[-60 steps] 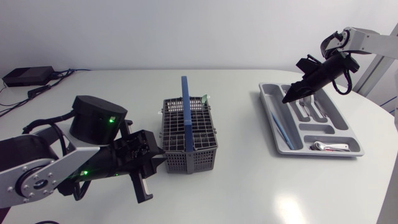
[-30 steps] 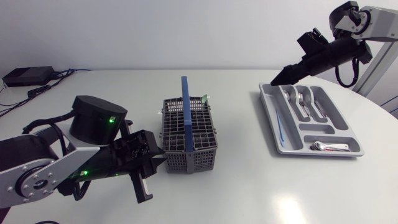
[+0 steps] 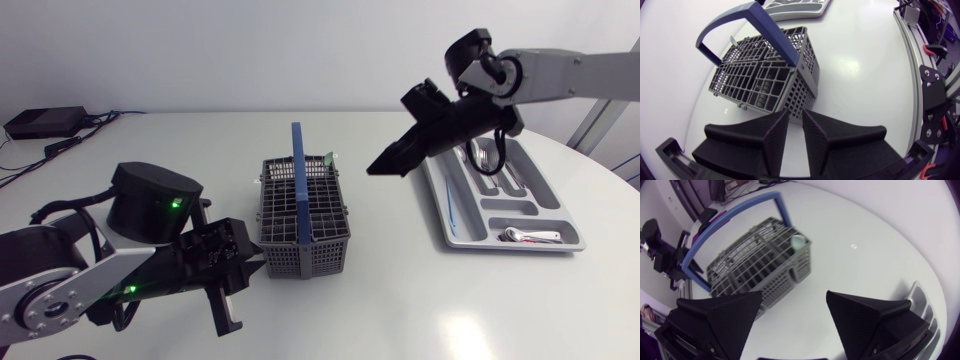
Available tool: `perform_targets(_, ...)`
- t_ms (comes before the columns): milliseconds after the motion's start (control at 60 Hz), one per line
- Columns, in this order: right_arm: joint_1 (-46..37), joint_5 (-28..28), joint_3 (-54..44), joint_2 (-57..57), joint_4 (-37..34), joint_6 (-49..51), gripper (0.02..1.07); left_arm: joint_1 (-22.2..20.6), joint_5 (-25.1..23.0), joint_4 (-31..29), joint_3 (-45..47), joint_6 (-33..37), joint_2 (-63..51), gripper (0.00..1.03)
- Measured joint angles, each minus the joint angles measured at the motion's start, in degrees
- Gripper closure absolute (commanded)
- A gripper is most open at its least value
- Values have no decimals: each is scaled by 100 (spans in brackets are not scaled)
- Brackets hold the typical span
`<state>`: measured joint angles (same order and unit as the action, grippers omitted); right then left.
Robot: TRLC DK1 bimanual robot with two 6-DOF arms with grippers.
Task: Unload the cutlery basket into the drawer organizer.
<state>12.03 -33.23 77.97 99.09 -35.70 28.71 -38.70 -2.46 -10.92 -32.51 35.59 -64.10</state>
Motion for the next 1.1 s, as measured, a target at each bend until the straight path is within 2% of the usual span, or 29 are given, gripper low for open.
perform_targets(117,562,57,-975,-702,350,114,16,0,0,0,7,0,33,82)
perform_targets(367,1495,979,-2048,-1731,1172,260,16,0,46,0,7,0,35,82)
perform_targets(683,1908,1672,-2334,-1469,1840,238,16,-13,149,0,7,0,35,82)
perform_targets(900,2031,1814,-2371,-1290,1963,170,16,-13,149,0,7,0,35,82)
perform_targets(1100,1827,1663,-2363,-1484,1939,168,16,-20,151,-4,7,2,35,82)
